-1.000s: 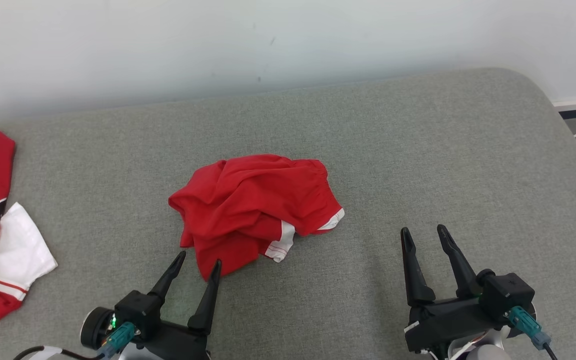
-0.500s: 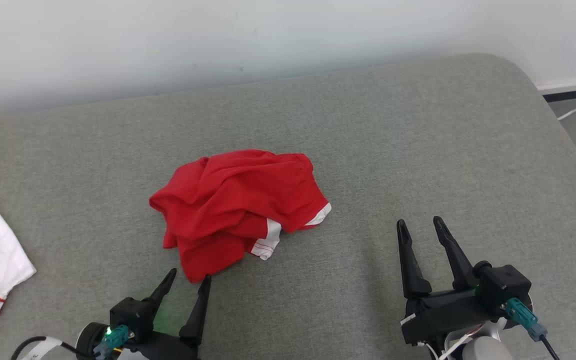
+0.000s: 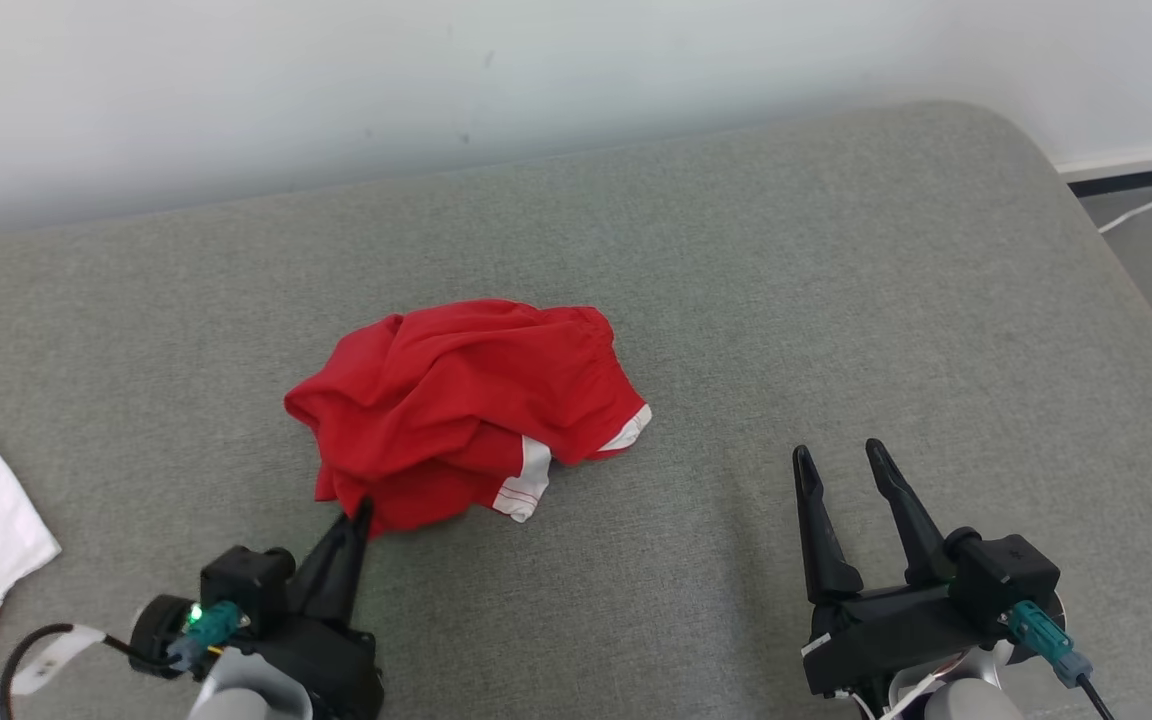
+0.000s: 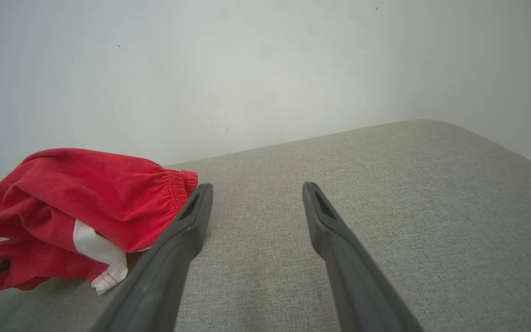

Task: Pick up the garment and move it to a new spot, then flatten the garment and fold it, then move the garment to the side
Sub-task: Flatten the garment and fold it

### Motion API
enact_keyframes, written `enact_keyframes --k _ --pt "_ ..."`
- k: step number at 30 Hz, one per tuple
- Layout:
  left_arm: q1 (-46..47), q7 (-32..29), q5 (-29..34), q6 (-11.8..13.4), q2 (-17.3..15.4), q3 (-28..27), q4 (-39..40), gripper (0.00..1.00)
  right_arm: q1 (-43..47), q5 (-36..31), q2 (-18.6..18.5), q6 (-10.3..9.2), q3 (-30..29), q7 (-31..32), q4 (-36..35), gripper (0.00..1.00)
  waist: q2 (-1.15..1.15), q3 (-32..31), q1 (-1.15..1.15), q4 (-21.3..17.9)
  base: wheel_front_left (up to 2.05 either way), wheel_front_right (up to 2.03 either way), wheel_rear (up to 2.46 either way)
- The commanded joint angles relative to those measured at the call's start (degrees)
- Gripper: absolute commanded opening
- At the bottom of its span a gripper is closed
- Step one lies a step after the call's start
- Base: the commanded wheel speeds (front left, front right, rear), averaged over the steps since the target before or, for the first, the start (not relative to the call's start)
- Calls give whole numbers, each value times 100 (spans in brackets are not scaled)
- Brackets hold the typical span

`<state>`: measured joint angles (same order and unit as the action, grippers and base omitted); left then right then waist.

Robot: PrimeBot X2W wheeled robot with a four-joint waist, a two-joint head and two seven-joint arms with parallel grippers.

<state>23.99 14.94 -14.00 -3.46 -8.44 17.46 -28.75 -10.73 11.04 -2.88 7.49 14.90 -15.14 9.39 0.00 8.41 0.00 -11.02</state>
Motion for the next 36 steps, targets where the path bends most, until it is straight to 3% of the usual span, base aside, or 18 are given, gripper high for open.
enact_keyframes --k 1,8,22,29,30,31,32,36 --pt "110 29 122 -23 -124 -66 88 0 69 -12 -1 0 18 -11 10 100 0 -82 0 97 0 0 0" --pt "479 29 345 -133 -487 -92 276 0 120 13 -1 0 55 -11 30 100 0 -235 0 205 0 0 0" --pt "1171 -755 288 -375 -1811 216 437 0 178 121 -1 0 144 -11 57 100 0 -267 0 -144 0 0 0" --pt "937 -716 -109 -394 -1871 408 80 2 163 81 0 0 90 -11 111 100 0 -314 0 -150 0 0 0" --pt "937 -654 -134 -395 -1842 423 31 26 169 63 0 0 83 -11 115 100 0 -327 0 -122 0 0 0" --pt "927 -592 -147 -395 -1832 435 -19 93 173 47 -1 0 86 -11 115 100 0 -339 0 -96 0 0 0" --pt "926 -519 -165 -383 -1814 429 -69 100 178 28 -2 0 76 -11 118 100 0 -355 0 -61 0 0 0" --pt "825 -283 -245 -295 -1740 369 -188 100 198 -11 -10 0 76 -11 138 100 0 -397 0 75 0 0 0"
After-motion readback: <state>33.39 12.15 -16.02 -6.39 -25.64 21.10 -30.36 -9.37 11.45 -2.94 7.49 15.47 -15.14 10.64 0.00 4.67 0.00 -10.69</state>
